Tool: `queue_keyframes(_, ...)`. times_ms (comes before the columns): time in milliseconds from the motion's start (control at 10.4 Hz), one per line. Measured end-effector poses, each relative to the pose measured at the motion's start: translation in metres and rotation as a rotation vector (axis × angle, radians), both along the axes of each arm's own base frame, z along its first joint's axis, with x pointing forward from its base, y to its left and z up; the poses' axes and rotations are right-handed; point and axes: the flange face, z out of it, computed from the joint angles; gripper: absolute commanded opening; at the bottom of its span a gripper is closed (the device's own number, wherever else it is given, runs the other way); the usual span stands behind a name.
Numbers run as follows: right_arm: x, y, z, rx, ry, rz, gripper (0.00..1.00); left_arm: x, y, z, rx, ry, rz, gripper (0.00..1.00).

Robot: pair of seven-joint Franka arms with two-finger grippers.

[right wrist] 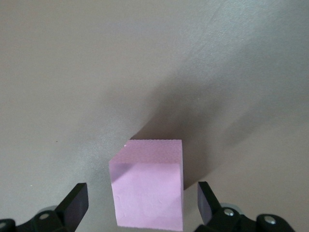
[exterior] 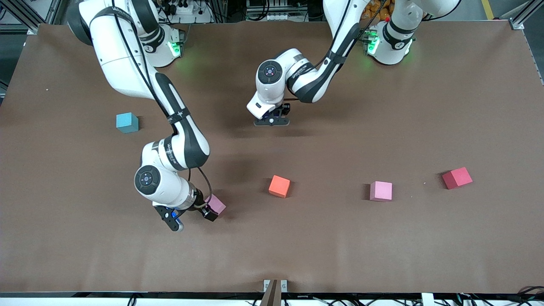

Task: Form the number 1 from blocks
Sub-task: 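Place the purple block in line with the left gripper while the right gripper grasps pink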

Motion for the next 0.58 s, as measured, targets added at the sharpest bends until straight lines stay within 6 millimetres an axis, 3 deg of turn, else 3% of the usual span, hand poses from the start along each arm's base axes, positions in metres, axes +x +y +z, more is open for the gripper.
queue_keyframes(579,0.0,0.001,-0.015,-0.01,-0.009,-0.001,1.0,-0.009,-0.004,-0.009,0.011,0.008,-0.015,0.0)
